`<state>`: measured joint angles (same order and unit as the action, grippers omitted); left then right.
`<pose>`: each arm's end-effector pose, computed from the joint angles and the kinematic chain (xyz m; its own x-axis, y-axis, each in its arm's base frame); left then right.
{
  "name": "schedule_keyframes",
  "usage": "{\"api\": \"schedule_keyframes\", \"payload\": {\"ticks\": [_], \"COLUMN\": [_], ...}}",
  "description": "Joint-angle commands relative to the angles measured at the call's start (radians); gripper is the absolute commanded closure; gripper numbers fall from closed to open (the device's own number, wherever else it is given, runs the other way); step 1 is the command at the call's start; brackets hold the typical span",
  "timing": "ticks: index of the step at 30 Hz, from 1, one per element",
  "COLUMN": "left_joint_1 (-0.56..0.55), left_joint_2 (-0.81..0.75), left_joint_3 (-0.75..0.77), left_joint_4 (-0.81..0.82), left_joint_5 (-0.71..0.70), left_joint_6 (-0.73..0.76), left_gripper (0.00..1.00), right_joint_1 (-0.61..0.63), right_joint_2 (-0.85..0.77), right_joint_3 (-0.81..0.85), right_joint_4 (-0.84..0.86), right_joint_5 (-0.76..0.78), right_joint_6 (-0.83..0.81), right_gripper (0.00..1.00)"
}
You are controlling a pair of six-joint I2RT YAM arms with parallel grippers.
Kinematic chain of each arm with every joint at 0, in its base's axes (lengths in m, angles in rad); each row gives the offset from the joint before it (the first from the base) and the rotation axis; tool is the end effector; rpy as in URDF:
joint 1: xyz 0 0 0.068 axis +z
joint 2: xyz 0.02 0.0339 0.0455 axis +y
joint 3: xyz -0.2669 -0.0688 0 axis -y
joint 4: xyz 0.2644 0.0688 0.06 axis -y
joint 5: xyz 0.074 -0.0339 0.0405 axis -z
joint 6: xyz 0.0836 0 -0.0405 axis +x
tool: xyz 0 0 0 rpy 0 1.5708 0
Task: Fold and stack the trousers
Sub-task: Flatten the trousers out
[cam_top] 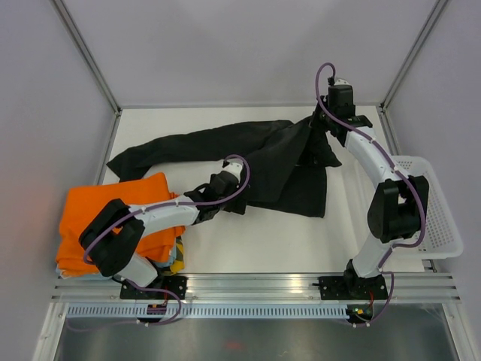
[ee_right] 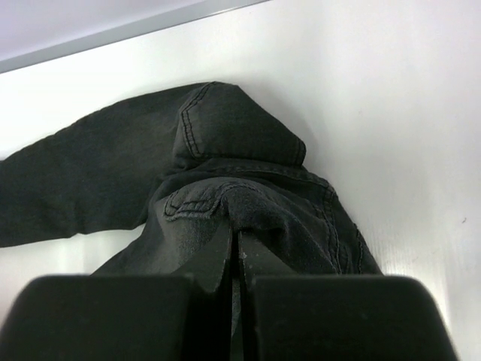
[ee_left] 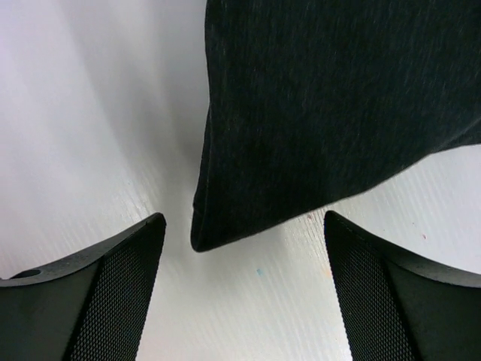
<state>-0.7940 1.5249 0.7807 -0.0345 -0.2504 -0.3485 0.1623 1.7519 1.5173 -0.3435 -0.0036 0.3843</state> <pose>0.2624 -0.2374 0.1363 -0.6565 0.1959 -0.7285 0.3650 0.9276 -0.0795 0.4649 0.0764 0.2868 -0.5616 0.2879 -0.7757 0.0496 0.9475 0.3158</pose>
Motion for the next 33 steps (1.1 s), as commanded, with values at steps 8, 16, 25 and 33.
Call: {"api": "schedule_keyframes", "payload": {"ticks": [8,16,25,33], "left_joint_1": [0.006,0.027,0.105,0.314], "left_joint_2": [-0.003,0.125,0.072,-0.216], "left_joint_3": [-0.037,0.034,0.116,0.469], "left_joint_4": [0.127,0.217,0.107,-0.336], "left_joint_5": [0.027,0.004,-0.055,-0.047], "left_joint_6": [0.043,0.043,0.035,0.324], "left_gripper": [0.15,0.3,0.98,0.98], "right_joint_1": [-0.037,-0.037,-0.04,-0.078], "right_joint_2": [0.035,-0.061,-0.121,-0.173], "right_joint_3": [0.057,-0.097,-0.054,0.0], "right_joint_4": [0.044,0.121,0.052,-0.008], "right_joint_5": [-0.142,-0.216,-0.073,0.082], "right_joint_6": [0.036,0.034,-0.022,0.004], "right_gripper": [1.0,1.0,1.0,1.0]}}
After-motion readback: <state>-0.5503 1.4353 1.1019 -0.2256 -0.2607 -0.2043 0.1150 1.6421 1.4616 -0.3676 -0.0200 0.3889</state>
